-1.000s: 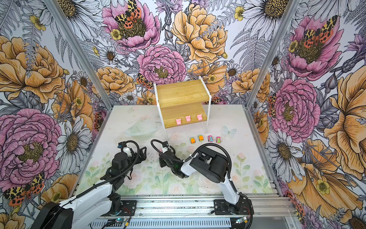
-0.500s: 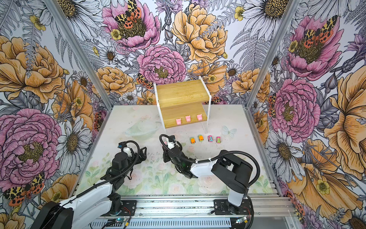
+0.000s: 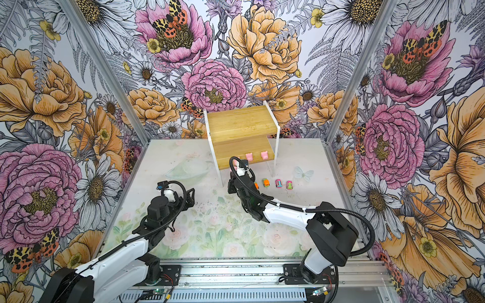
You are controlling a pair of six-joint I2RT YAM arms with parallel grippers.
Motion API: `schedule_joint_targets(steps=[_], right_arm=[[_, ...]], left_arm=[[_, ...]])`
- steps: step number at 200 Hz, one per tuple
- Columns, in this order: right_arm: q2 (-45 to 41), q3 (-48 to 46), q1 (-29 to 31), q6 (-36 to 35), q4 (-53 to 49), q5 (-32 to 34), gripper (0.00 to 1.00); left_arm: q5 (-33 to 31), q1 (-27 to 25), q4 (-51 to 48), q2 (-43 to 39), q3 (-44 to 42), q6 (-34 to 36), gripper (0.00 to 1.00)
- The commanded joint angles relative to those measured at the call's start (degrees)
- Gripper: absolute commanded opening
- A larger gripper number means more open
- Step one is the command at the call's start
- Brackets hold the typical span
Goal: Place and organize the plastic toys onto the shelf
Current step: 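Lift the pig with the right gripper and carry it to the shelf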
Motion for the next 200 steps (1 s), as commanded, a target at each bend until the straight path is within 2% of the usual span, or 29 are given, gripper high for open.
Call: schedule_joint_targets(steps=[1, 67, 155, 200], right_arm=[[1.16, 4.33, 0.08, -2.08, -2.28, -0.23, 0.24], [7.47, 11.05, -0.13, -0.81, -1.71, -0.92, 0.24], [10.36, 14.93, -0.48, -0.39, -3.31, -0.48, 0.25], [11.76, 16.14, -0.73, 2.0, -4.25, 0.07, 0.25]], left_arm=[[-1.19, -0.13, 0.16, 0.12, 0.36, 2.17, 0.99], [0.03, -0.17, 0.19, -0.37, 0.22, 5.55, 0.99], [1.88, -0.19, 2.21, -0.14, -0.36, 7.95, 0.99], [1.7, -0.21, 2.51, 0.01, -0.55, 7.96, 0.99]])
